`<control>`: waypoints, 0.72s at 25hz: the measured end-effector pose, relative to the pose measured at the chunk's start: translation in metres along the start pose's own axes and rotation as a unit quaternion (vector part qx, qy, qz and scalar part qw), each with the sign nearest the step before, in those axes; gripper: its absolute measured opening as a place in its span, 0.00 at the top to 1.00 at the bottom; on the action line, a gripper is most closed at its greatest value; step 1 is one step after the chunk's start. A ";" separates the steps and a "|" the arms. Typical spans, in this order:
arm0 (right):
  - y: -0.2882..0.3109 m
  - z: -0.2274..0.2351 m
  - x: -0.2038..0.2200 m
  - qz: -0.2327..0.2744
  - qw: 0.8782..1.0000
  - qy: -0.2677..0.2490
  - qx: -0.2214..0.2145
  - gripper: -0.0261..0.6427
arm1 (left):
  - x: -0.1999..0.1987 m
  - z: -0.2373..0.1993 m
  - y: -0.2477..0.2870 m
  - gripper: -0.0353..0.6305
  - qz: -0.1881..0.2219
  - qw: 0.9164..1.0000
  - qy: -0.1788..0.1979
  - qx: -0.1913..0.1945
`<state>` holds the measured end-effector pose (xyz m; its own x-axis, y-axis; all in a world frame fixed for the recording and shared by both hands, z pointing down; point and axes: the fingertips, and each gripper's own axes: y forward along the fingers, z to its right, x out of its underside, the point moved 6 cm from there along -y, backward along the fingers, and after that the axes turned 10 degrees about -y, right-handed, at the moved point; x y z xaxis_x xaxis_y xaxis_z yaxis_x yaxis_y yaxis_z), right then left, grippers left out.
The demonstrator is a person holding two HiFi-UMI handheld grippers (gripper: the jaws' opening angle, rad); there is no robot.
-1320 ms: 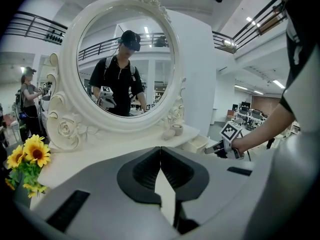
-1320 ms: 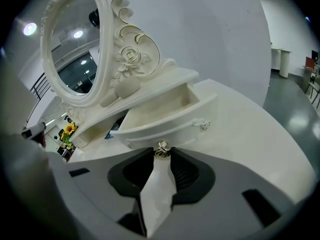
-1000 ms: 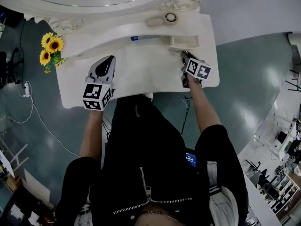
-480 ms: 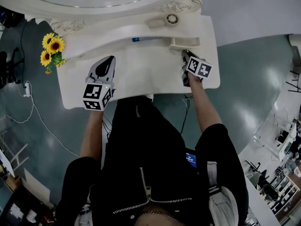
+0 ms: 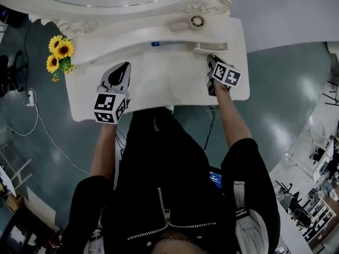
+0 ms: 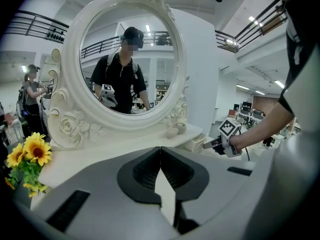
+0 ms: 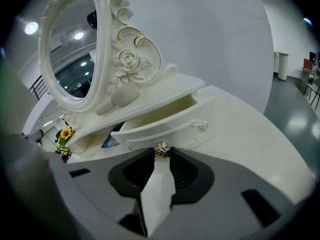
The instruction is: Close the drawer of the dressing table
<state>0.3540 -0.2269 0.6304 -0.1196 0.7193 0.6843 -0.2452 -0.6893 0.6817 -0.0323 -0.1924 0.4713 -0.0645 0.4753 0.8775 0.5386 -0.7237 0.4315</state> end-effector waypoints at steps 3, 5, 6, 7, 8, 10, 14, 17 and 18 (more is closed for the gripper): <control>0.002 0.000 -0.003 0.000 1.000 0.000 -0.001 0.81 | 0.000 -0.001 0.000 0.91 -0.001 1.000 0.000 -0.001; 0.003 0.000 -0.004 -0.001 1.000 0.001 -0.001 0.81 | 0.000 -0.002 0.000 0.91 -0.002 1.000 -0.001 -0.001; 0.004 0.000 -0.004 -0.001 1.000 0.000 -0.001 0.81 | 0.001 -0.003 0.001 0.91 -0.002 1.000 -0.001 -0.002; 0.004 0.000 -0.004 -0.002 1.000 0.001 -0.001 0.81 | 0.001 -0.003 0.001 0.91 -0.003 1.000 0.000 -0.002; 0.005 0.000 -0.004 -0.002 1.000 0.001 -0.001 0.81 | 0.001 -0.003 0.001 0.91 -0.003 1.000 0.000 -0.002; 0.006 0.000 -0.005 -0.003 1.000 0.002 0.000 0.81 | 0.001 -0.004 0.002 0.91 -0.004 1.000 0.000 -0.002; 0.010 0.001 -0.007 -0.004 1.000 0.003 -0.001 0.81 | 0.002 -0.006 0.002 0.91 -0.006 1.000 -0.001 -0.004; 0.012 0.001 -0.009 -0.003 1.000 0.003 0.000 0.81 | 0.002 -0.007 0.002 0.91 -0.008 1.000 -0.001 -0.006; 0.013 0.002 -0.010 -0.003 1.000 0.003 0.000 0.81 | 0.002 -0.008 0.002 0.91 -0.009 1.000 -0.001 -0.006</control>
<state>0.3537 -0.2430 0.6329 -0.1233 0.7246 0.6781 -0.2455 -0.6843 0.6866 -0.0382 -0.1967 0.4754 -0.0716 0.4888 0.8694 0.5271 -0.7215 0.4491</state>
